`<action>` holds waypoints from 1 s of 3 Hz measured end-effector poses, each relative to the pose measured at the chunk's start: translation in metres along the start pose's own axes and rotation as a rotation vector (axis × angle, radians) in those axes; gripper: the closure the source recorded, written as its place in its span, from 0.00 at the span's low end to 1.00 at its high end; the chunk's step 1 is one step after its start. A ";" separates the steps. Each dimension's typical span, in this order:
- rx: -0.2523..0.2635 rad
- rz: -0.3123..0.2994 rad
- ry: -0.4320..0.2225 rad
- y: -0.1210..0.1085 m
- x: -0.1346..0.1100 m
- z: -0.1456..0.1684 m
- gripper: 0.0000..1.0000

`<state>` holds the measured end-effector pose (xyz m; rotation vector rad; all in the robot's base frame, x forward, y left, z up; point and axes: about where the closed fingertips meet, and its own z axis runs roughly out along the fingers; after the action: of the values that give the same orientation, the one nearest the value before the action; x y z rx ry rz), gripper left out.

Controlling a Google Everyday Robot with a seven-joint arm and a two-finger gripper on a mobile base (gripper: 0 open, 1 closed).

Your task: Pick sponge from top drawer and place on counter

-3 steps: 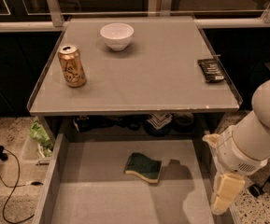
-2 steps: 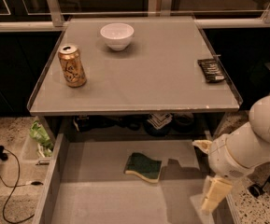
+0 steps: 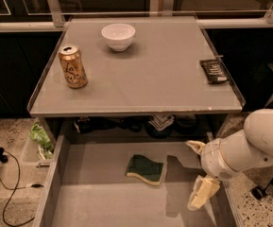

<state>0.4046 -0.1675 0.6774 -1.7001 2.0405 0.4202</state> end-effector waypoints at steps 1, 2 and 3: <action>-0.016 -0.018 -0.039 0.003 -0.009 0.014 0.00; -0.023 -0.015 -0.155 0.001 -0.026 0.038 0.00; -0.019 -0.006 -0.250 0.000 -0.041 0.056 0.00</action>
Offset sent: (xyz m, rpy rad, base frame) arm 0.0194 0.0742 -0.0319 0.3275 -0.0299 0.0291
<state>0.4185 -0.1048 0.6508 -1.5763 1.8554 0.6189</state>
